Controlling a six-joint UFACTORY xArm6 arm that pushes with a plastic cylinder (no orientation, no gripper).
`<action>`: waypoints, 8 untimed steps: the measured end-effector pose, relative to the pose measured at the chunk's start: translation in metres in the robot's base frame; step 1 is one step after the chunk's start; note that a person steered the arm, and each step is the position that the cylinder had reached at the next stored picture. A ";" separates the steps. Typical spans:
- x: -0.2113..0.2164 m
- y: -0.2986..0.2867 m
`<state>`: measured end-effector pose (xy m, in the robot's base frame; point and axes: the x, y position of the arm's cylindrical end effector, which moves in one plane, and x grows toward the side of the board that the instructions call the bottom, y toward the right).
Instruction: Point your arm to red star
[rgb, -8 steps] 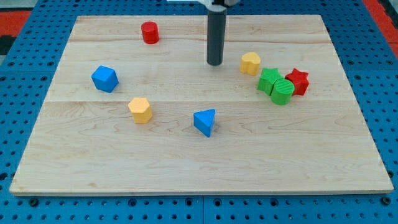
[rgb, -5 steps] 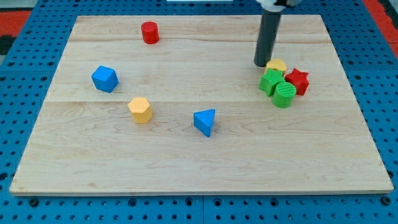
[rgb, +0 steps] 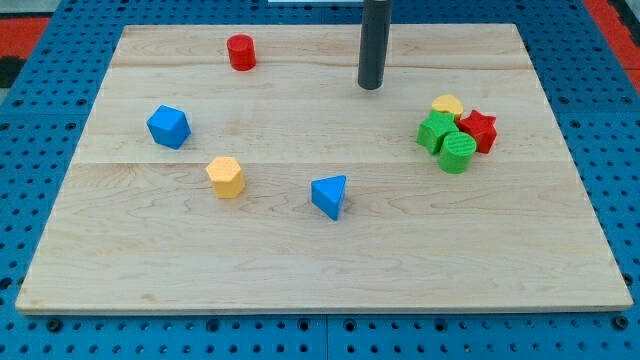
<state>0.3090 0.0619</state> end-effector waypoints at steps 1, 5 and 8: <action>0.000 0.002; 0.000 0.077; 0.051 0.163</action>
